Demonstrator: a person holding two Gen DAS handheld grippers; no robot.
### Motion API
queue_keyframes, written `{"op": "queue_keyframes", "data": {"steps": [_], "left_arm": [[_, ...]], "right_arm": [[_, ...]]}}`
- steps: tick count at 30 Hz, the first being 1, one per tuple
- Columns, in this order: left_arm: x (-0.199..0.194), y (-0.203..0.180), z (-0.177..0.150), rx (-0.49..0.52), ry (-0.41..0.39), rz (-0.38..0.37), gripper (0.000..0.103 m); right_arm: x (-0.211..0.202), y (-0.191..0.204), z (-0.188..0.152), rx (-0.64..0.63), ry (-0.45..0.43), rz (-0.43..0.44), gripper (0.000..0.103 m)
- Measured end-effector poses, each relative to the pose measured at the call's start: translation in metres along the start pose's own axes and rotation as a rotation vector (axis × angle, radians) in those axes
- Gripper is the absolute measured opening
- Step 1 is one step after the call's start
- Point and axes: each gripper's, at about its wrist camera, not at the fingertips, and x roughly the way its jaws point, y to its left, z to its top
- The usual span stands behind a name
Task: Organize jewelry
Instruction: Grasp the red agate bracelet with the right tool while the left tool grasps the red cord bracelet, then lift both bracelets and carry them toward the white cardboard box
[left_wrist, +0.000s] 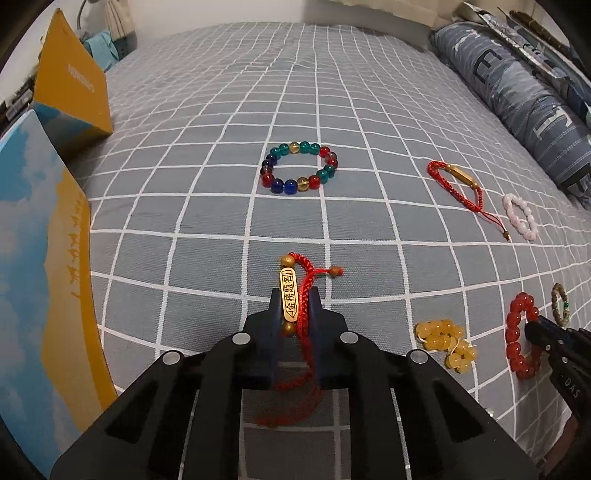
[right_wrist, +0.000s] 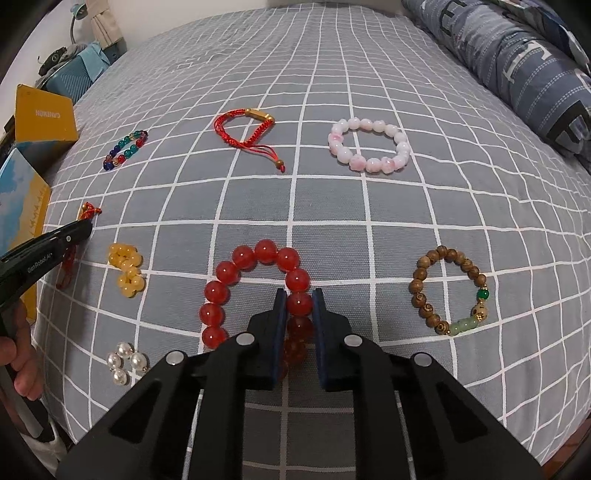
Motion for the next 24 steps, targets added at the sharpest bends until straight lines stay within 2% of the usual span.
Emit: {"op": "queue_keyframes", "data": {"steps": [9,24], "left_arm": [[-0.009,0.002,0.002,-0.008,-0.018,-0.021,0.012],[-0.032,0.001,0.002,0.001,-0.07,-0.028,0.012]], "right_arm": [[-0.012,-0.002,0.0,0.019,-0.036,0.021,0.013],[-0.045,0.007,0.003,-0.012,-0.173,0.103,0.013]]}}
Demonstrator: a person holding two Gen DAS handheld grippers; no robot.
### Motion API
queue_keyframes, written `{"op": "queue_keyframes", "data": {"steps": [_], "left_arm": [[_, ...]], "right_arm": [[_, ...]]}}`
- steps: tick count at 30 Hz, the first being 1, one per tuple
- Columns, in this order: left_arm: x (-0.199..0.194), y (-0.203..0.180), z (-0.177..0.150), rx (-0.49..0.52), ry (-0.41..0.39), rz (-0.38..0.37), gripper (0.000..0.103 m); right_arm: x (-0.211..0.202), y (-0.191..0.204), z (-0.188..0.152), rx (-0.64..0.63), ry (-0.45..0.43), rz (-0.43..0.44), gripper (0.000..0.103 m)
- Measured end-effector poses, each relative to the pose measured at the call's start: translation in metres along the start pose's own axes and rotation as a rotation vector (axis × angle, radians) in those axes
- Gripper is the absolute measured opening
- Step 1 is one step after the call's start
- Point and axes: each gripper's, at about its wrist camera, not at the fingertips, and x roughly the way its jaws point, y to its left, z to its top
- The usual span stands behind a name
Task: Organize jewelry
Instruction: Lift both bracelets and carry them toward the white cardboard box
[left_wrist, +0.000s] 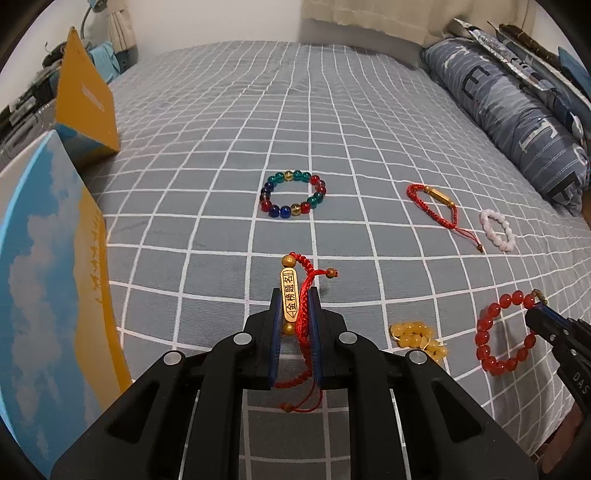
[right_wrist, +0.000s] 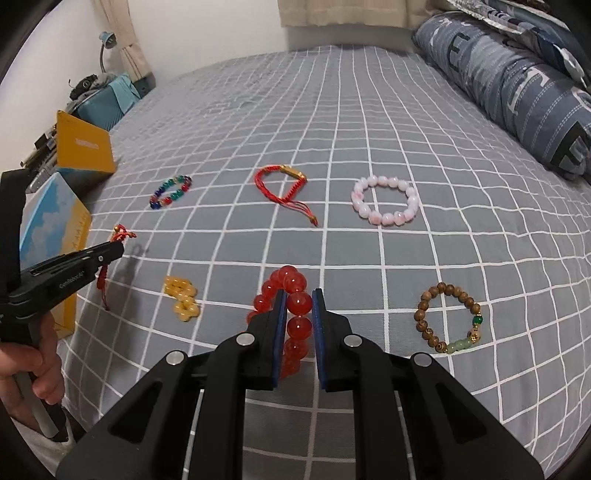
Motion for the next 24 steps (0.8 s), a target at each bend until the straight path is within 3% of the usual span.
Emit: {"op": "queue_keyframes", "data": {"steps": [12,24], "left_arm": [[-0.022,-0.007,0.0,0.02,-0.038,-0.027,0.013],[-0.041,-0.01,0.002,0.022,-0.062,-0.028,0.013]], "right_arm": [[-0.025,0.007,0.002,-0.004,-0.076,0.033,0.013],[-0.043,0.004,0.012,0.008,-0.132,-0.013,0.013]]}}
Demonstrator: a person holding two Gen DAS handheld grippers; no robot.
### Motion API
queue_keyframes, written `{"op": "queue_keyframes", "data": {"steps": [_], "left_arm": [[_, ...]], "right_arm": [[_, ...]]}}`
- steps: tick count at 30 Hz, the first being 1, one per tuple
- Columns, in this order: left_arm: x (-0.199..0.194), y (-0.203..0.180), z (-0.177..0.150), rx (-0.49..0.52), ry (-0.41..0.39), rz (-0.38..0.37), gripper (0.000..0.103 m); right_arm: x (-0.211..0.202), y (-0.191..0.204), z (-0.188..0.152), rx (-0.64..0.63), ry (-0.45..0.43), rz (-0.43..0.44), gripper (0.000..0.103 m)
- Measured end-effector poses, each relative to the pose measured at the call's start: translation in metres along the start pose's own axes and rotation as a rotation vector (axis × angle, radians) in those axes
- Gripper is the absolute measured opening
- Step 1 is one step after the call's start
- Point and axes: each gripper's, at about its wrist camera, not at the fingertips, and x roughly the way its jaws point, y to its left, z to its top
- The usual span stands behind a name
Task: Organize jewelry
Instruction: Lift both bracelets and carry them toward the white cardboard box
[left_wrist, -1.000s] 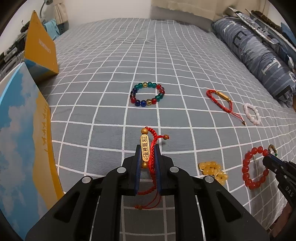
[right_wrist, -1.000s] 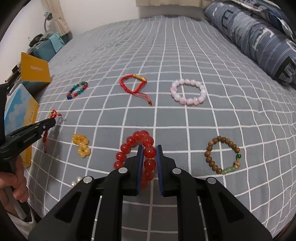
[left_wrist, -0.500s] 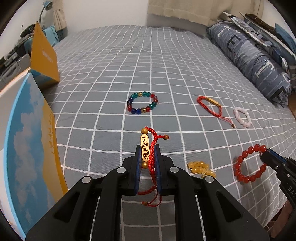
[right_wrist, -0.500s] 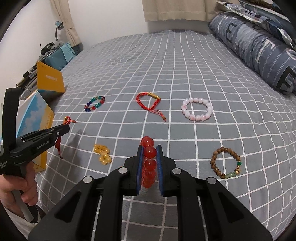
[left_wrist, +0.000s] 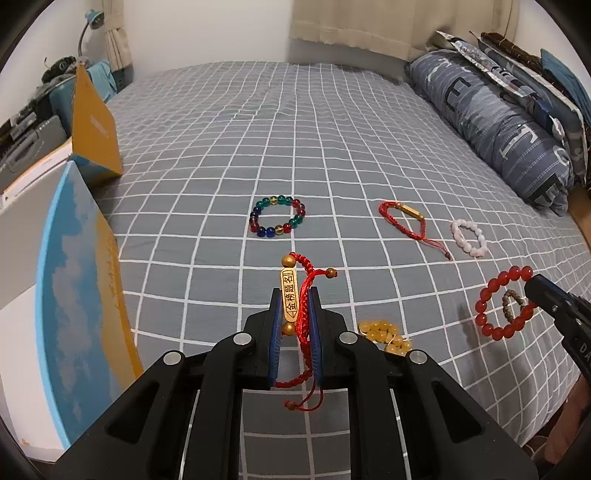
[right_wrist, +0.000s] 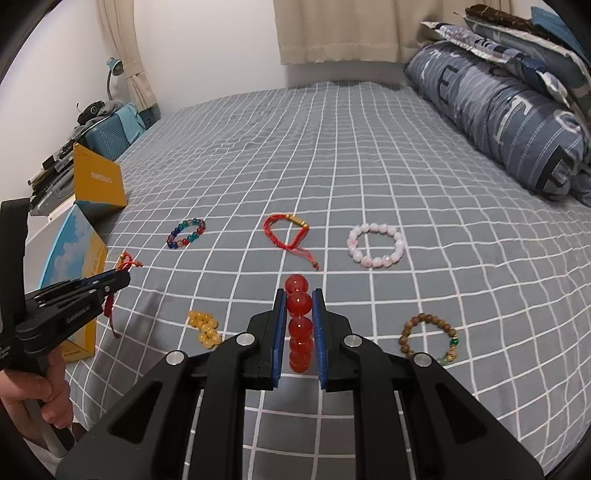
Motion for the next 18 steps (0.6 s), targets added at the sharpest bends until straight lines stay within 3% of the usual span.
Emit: {"op": "queue_keyframes", "data": {"steps": [10,18], "left_arm": [[-0.032,0.009,0.017,-0.003,-0.037,0.019,0.013],[-0.071,0.036,0.031,-0.025,-0.073,0.045,0.013]], "right_arm": [[-0.015,0.003,0.018,0.015,-0.014,-0.057,0.013],[-0.039,0.047,0.046,-0.04,-0.056,-0.042,0.013]]}}
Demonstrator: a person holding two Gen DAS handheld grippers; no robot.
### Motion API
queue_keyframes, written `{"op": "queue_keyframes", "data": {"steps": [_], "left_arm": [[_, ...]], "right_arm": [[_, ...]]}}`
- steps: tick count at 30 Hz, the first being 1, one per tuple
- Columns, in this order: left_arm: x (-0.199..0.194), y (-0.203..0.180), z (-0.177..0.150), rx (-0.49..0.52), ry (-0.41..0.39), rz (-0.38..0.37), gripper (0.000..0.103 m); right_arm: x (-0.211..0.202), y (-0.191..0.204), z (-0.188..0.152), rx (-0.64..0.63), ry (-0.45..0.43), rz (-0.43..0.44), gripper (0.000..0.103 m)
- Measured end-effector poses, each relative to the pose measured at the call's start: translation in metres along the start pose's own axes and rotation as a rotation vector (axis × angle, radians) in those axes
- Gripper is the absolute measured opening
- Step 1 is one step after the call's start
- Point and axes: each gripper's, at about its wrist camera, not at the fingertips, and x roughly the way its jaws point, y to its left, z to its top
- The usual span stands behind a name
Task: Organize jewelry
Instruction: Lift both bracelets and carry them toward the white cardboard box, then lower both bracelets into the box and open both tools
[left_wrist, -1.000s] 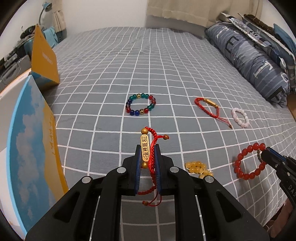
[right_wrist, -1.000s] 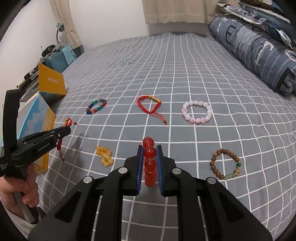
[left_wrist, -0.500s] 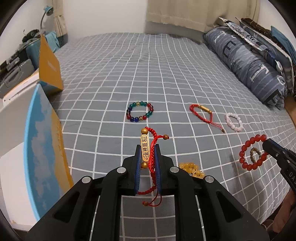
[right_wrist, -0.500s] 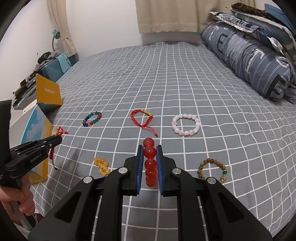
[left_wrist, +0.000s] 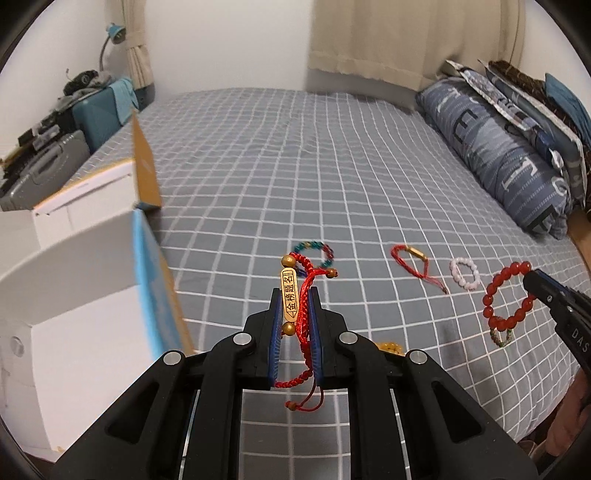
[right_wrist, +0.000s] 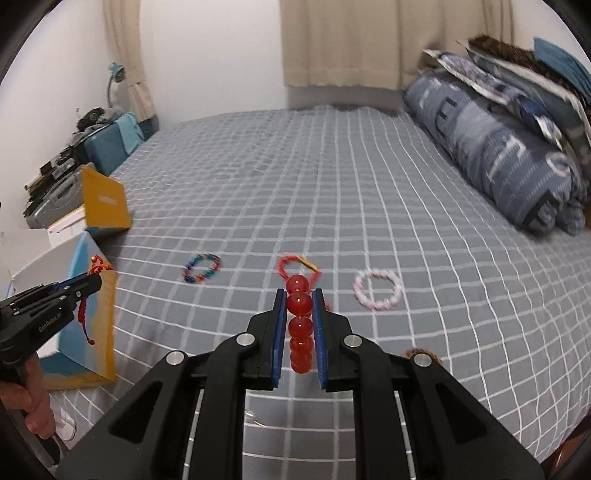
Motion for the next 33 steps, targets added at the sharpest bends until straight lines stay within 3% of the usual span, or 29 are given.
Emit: {"op": "queue_keyframes", "data": {"steps": [9,16,24,33], "left_arm": [[-0.053,0.068,0.011,-0.063,-0.052,0.071,0.013],[-0.079,0.151,-0.007,-0.151,-0.046,0.164,0.013],[-0.097,0.245,-0.05,-0.261,-0.012,0.267,0.013],[-0.083,0.288,-0.086,-0.317,0.06,0.3,0.013]], "right_arm": [[-0.019,0.104,0.032,-0.109,-0.026,0.096,0.013],[-0.023,0.202,0.037,-0.204,-0.029,0.19,0.013],[-0.011,0.306,0.015,-0.302,0.013,0.286,0.013],[0.022,0.372,-0.022,-0.367,0.105,0.331,0.013]]}}
